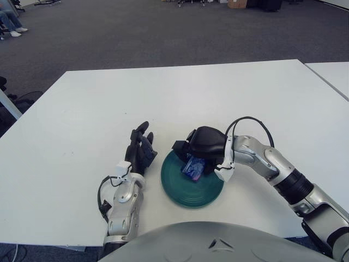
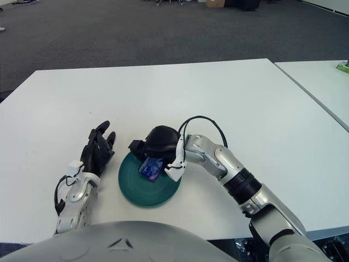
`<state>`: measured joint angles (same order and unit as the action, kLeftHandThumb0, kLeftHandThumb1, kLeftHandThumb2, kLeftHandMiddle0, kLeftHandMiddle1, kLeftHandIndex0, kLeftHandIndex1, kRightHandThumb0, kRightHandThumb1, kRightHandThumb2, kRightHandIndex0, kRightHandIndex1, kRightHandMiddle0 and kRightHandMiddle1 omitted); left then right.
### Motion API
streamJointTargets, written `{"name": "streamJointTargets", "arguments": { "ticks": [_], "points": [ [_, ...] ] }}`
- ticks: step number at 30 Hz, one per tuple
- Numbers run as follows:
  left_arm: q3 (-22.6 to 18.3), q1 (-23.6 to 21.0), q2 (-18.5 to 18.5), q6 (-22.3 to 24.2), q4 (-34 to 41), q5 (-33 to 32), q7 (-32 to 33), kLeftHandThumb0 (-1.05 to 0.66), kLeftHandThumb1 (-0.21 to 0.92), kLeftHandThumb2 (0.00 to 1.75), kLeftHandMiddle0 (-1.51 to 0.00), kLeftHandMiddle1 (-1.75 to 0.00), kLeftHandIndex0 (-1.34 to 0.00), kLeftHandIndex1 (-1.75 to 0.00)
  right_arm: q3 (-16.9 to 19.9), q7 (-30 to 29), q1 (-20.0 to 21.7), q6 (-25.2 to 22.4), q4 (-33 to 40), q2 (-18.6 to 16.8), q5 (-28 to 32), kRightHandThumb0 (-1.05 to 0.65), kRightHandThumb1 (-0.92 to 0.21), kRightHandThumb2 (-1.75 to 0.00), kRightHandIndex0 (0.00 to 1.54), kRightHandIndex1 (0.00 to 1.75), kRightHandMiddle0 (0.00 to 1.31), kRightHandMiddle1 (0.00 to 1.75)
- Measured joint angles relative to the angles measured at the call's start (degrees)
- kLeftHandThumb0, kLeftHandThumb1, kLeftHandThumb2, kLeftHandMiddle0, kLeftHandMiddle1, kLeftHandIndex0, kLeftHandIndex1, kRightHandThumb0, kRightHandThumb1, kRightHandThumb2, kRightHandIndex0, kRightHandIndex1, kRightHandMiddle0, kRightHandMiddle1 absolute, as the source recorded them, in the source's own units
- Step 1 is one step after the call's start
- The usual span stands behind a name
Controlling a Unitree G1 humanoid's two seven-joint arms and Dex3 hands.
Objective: Put the gum into the plate.
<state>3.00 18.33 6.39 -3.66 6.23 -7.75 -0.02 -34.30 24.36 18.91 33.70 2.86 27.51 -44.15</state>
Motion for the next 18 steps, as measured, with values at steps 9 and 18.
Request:
{"name": "streamJointTargets", "arguments": {
  "ticks": [9, 18],
  "points": [
    [0.38, 0.0, -0.01, 0.0, 0.3, -0.02, 0.46, -0.88, 0.92, 1.03, -0.34, 0.0, 0.0, -0.63, 0.01, -3.0, 0.04, 4.28, -2.03, -0.43, 0.29, -0.4, -0.66, -0.86, 0.86, 1.75, 0.38, 1.73],
    [0.41, 0.0, -0.03, 0.0, 0.3, -0.06, 0.54, -0.86, 0.92, 1.05, -0.34, 0.0, 0.0, -0.62, 0.01, -4.05, 0.07, 8.08, -2.39, 0.11, -0.3, -0.68, -0.91, -0.67, 0.41, 1.69, 0.17, 1.52]
  ]
}}
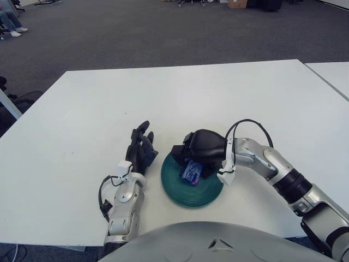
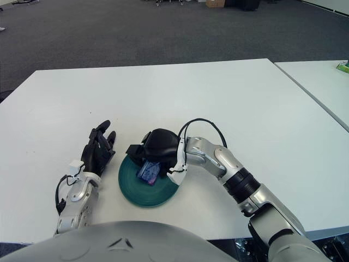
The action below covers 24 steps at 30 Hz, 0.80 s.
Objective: Put the gum into the plate.
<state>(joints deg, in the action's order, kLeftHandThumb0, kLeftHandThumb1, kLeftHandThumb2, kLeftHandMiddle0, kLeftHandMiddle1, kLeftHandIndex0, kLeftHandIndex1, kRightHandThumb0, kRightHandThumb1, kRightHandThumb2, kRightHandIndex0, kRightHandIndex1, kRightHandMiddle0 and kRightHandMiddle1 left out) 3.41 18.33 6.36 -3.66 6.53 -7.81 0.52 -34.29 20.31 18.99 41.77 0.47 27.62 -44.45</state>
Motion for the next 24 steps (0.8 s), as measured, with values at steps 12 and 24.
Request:
{"name": "streamJointTargets", "arguments": {
  "ticks": [12, 24],
  "points": [
    [-0.1, -0.01, 0.01, 0.0, -0.02, -0.87, -0.01, -0.84, 0.92, 1.05, -0.33, 0.0, 0.0, -0.6, 0.08, 6.54, 2.26, 1.36, 3.48, 3.0, 0.37, -0.89, -0.92, -0.9, 0.36, 0.28, 0.0, 0.6],
    [-0.99, -0.51, 0.03, 0.0, -0.78, -1.3, 0.0, -0.88, 0.92, 1.04, -0.31, 0.0, 0.0, -0.63, 0.07, 16.21, 3.89, 0.14, 7.04, 4.1, 6.38, -1.01, -0.92, -1.05, 0.16, 0.01, 0.0, 0.14]
  ]
}}
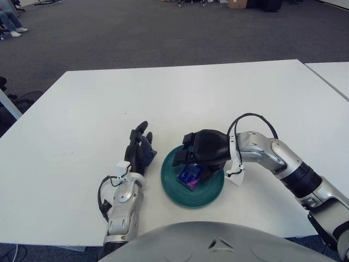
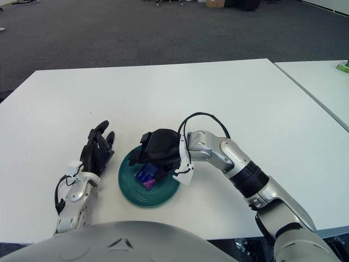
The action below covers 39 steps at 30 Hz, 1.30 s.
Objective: Put the gum into the plate.
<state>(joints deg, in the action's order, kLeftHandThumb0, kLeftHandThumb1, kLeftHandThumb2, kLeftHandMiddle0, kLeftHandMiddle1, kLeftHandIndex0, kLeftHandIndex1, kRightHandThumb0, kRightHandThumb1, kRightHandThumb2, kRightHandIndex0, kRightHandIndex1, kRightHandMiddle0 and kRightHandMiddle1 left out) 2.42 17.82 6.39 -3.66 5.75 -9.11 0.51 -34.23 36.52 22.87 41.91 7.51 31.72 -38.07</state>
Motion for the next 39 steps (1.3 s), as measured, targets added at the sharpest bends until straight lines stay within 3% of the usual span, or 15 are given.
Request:
{"name": "streamJointTargets", "arguments": {
  "ticks": [11, 21, 30, 39],
  "points": [
    [-0.29, -0.63, 0.02, 0.0, -0.77, -1.36, -0.44, -0.86, 0.92, 1.07, -0.31, 0.0, 0.0, -0.63, 0.58, 0.79, 0.28, 1.21, 0.0, 0.45, 1.84, -1.05, -0.92, -1.08, 0.01, 0.0, 0.0, 0.05],
    [-1.35, -0.71, 0.1, 1.18, -0.98, -9.21, -4.96, -0.83, 0.92, 1.08, -0.31, 0.0, 0.0, -0.61, 4.54, -7.61, -2.94, 3.36, -3.93, -0.42, 2.36, -1.05, -0.92, -1.09, 0.0, 0.0, 0.0, 0.01],
    [-1.08, -0.54, 0.07, 1.47, -0.87, -12.76, -8.33, -0.86, 0.92, 1.07, -0.28, 0.0, 0.0, -0.52, 9.85, -16.56, -10.72, -2.43, -5.26, -7.19, 8.97, -1.05, -0.92, -1.04, 0.05, 0.02, 0.05, 0.04],
    [-0.87, -0.27, -0.05, -3.69, -2.31, -4.75, -6.66, -0.89, 0.92, 1.04, -0.28, 0.0, 0.0, -0.52, 13.48, -22.23, -12.1, -9.0, -10.76, -14.64, 14.86, -1.05, -0.92, -0.95, 0.11, 0.03, 0.07, 0.07]
  ]
}}
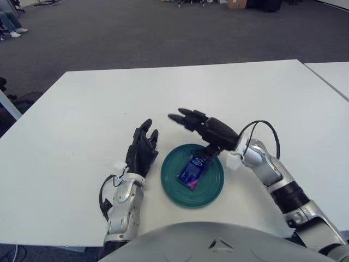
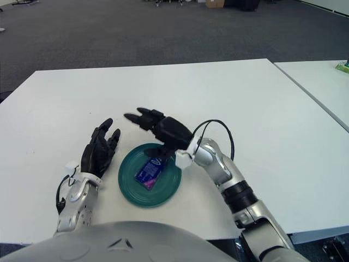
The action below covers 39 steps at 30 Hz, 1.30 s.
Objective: Put the gum into the plate.
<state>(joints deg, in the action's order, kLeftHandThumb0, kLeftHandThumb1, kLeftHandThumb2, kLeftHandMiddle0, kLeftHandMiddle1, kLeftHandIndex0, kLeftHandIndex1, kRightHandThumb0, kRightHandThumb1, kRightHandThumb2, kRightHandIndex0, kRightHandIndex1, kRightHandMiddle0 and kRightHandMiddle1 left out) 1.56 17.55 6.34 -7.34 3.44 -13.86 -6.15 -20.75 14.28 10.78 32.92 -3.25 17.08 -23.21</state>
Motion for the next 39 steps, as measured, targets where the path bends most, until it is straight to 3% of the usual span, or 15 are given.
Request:
{"name": "streamJointTargets", "arguments": {
  "ticks": [10, 17, 24, 34, 39],
  "points": [
    [-0.45, 0.99, 0.15, -0.02, 0.05, 3.1, 3.18, -0.93, 0.92, 1.01, -0.34, -0.02, 0.0, -0.71, 4.93, -3.23, -3.16, -5.12, -2.34, -5.33, 8.29, -1.04, -0.92, -0.92, 0.11, 0.01, 0.01, 0.06],
    [-0.71, 1.05, 0.18, 0.0, -0.08, 3.24, 4.58, -0.96, 0.92, 1.02, -0.37, -0.02, -0.01, -0.77, 8.92, -8.95, -4.35, -8.35, -4.86, -8.04, 8.79, -1.05, -0.92, -0.99, 0.12, 0.01, 0.0, 0.0],
    [-0.6, 1.04, 0.13, 0.05, -0.11, 3.33, 4.58, -0.99, 0.92, 1.03, -0.35, -0.01, 0.0, -0.77, 11.69, -8.14, -4.39, -13.24, -5.34, -9.54, 14.31, -1.03, -0.92, -0.98, 0.09, 0.0, 0.01, 0.0],
    [-0.81, 1.11, 0.01, 0.11, -0.1, 3.32, 4.46, -0.99, 0.92, 1.04, -0.34, 0.0, 0.0, -0.73, 15.62, -5.36, -8.51, -16.6, -1.83, -8.69, 20.14, -0.96, -0.92, -0.99, 0.06, 0.0, 0.02, 0.01],
    [-1.17, 1.28, -0.12, 0.1, -0.09, 3.32, 4.43, -0.99, 0.92, 1.04, -0.33, 0.0, 0.0, -0.72, 17.29, -5.31, -10.75, -20.85, -1.17, -8.3, 21.35, -0.96, -0.92, -1.0, 0.06, 0.0, 0.02, 0.02]
  ]
}}
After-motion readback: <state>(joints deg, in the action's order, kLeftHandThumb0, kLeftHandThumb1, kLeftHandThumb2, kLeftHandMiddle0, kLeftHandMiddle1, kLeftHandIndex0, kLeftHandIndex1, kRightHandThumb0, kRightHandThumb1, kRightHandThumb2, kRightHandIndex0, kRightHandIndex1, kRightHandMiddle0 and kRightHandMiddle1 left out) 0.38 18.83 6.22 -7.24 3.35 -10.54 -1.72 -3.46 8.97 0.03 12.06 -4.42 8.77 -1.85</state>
